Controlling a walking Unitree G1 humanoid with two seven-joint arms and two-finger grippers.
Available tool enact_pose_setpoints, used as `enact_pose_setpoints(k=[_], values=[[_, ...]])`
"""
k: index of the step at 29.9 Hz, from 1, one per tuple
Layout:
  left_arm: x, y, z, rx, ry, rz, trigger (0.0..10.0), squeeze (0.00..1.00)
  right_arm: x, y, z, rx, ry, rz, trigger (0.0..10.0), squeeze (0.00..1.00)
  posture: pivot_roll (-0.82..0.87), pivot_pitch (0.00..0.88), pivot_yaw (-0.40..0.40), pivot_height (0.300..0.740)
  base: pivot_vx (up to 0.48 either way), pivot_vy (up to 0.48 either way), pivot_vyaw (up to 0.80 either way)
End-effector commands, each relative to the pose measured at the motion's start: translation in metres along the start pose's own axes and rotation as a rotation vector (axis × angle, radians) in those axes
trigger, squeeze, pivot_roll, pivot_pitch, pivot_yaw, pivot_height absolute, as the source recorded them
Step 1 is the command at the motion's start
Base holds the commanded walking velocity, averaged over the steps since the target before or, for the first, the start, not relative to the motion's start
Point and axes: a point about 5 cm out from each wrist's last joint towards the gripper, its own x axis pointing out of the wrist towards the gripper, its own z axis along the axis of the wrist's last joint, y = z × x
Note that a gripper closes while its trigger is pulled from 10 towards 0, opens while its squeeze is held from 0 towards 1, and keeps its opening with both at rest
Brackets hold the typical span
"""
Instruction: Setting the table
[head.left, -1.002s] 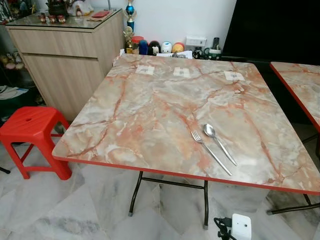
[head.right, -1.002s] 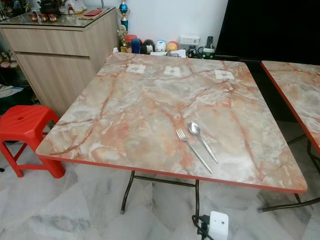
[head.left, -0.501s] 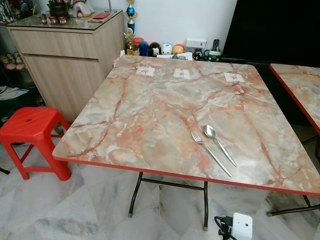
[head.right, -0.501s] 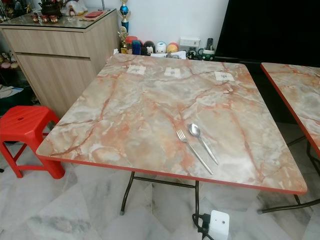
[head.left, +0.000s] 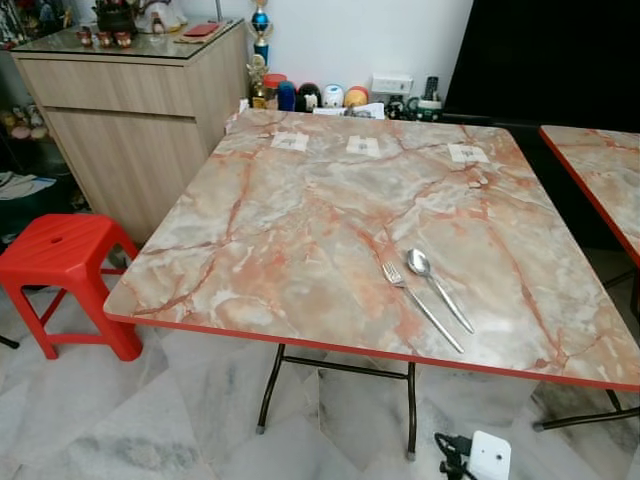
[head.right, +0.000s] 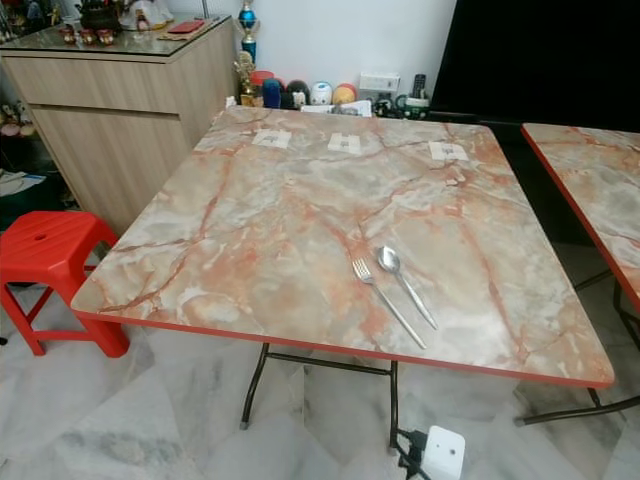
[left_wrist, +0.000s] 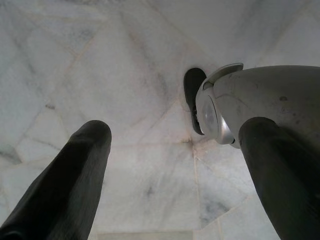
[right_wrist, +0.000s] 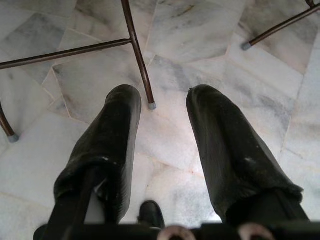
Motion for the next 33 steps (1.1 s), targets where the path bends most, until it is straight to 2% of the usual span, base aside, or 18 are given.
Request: enact_pose_setpoints(k=[1,4,8,10,16,17,18,19,20,21,26,29,33], values=[[-0.001,-0.008,-0.007,0.014,0.027,-0.026,10.0,0.00,-0.001,-0.001,-0.005,0.050,0.038,-0.041,10.0,0.00,-0.03,0.055,-0.061,0.740,0.000,0.000,0.00],[-0.002,-0.008,-0.010,0.015,0.034,-0.024,10.0,0.00,-0.003,-0.004,-0.008,0.121,0.041,-0.140,10.0,0.00,-0.03,0.055,-0.061,0.740,0.000,0.000,0.00],[-0.002,-0.008,-0.013,0.018,0.039,-0.025,10.0,0.00,-0.007,-0.010,-0.007,0.101,-0.005,-0.285,10.0,0.00,-0.03,0.057,-0.058,0.740,0.000,0.000,0.00],[-0.003,-0.008,-0.014,0.020,0.041,-0.025,10.0,0.00,-0.009,-0.012,-0.003,0.034,-0.054,-0.352,10.0,0.00,-0.03,0.058,-0.057,0.740,0.000,0.000,0.00],[-0.003,-0.009,-0.014,0.024,0.041,-0.026,10.0,0.00,-0.011,-0.015,0.000,-0.037,-0.098,-0.441,10.0,0.00,-0.03,0.059,-0.052,0.740,0.000,0.000,0.00],[-0.003,-0.010,-0.014,0.025,0.041,-0.026,10.0,0.00,-0.012,-0.030,0.010,-0.048,-0.180,-0.495,10.0,0.00,-0.03,0.059,-0.051,0.740,0.000,0.000,0.00],[-0.003,-0.011,-0.014,0.027,0.040,-0.028,10.0,0.00,-0.019,-0.059,0.032,-0.033,-0.320,-0.540,10.0,0.00,-0.03,0.059,-0.051,0.740,0.000,0.000,0.00],[-0.002,-0.012,-0.013,0.029,0.039,-0.030,10.0,0.00,-0.034,-0.088,0.055,-0.062,-0.433,-0.589,10.0,0.00,-0.03,0.059,-0.050,0.740,0.000,0.000,0.00],[-0.002,-0.014,-0.012,0.030,0.037,-0.033,10.0,0.00,-0.051,-0.107,0.074,-0.080,-0.508,-0.633,10.0,0.00,-0.03,0.059,-0.048,0.740,0.000,0.000,0.00],[-0.001,-0.017,-0.010,0.032,0.035,-0.036,10.0,0.00,-0.065,-0.116,0.087,-0.086,-0.544,-0.667,10.0,0.00,-0.03,0.059,-0.048,0.740,0.000,0.000,0.00],[0.000,-0.025,-0.006,0.037,0.025,-0.046,10.0,0.00,-0.069,-0.113,0.101,-0.032,-0.609,-0.695,10.0,0.00,-0.03,0.057,-0.046,0.740,0.000,0.000,0.00],[0.001,-0.030,-0.003,0.039,0.019,-0.051,10.0,0.00,-0.070,-0.113,0.107,-0.040,-0.646,-0.685,10.0,0.00,-0.03,0.057,-0.046,0.740,0.000,0.000,0.00],[0.001,-0.032,-0.003,0.038,0.016,-0.053,10.0,0.00,-0.071,-0.105,0.121,-0.076,-0.696,-0.598,10.0,0.00,-0.04,0.056,-0.046,0.740,0.000,0.000,0.00]])
